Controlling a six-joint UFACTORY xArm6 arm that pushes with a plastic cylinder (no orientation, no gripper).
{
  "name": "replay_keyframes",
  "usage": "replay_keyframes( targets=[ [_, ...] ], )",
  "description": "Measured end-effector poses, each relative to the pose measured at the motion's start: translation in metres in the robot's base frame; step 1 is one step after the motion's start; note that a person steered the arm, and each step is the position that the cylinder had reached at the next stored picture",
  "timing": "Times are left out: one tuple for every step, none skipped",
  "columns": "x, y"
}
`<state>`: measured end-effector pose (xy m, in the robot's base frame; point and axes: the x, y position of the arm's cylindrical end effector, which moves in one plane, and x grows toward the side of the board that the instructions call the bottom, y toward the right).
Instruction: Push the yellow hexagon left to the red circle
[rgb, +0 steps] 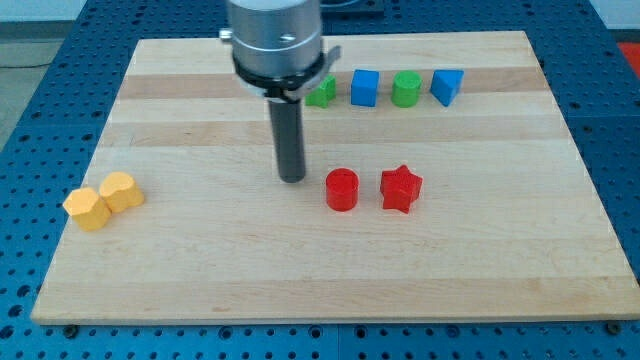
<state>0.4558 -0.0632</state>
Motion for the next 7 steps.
replay_keyframes(
  targets=[
    [0.027, -0.044],
    [0.075, -0.102],
    [0.103, -0.183],
    [0.107, -0.241],
    [0.102, -0.241],
    [0.070, -0.241],
    [0.059, -0.236]
  ],
)
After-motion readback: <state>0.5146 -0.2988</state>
